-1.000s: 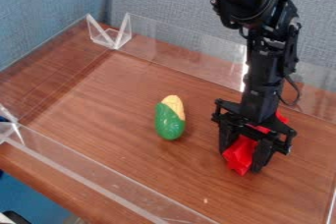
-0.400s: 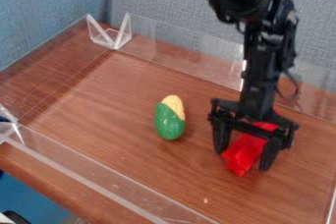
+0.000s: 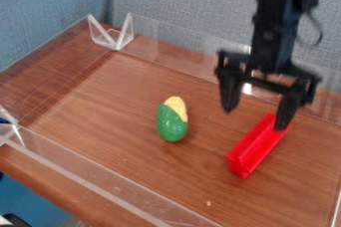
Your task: Put the red object to the right side of the table
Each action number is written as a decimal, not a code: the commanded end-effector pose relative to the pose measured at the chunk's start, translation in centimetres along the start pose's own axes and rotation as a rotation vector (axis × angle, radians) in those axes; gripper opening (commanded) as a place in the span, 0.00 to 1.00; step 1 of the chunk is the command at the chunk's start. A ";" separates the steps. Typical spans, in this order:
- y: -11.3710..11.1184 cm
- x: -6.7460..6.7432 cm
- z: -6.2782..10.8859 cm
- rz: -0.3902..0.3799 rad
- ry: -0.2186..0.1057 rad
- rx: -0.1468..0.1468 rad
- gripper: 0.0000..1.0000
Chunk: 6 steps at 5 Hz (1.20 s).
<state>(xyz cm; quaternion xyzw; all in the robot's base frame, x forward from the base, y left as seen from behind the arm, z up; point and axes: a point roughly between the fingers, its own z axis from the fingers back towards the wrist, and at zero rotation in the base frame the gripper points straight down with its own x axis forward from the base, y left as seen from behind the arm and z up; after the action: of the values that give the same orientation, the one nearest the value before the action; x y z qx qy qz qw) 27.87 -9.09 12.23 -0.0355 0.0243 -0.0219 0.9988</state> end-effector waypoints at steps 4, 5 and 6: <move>-0.5 -2.2 -2.4 0.051 -0.014 -0.006 1.00; -0.6 -1.7 -2.8 0.003 -0.010 -0.003 1.00; -0.6 -1.1 -2.0 -0.041 -0.030 -0.003 1.00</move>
<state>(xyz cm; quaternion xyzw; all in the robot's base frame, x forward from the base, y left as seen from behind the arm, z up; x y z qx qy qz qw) 26.01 -9.44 8.94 -0.0321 0.0350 -0.0360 0.9982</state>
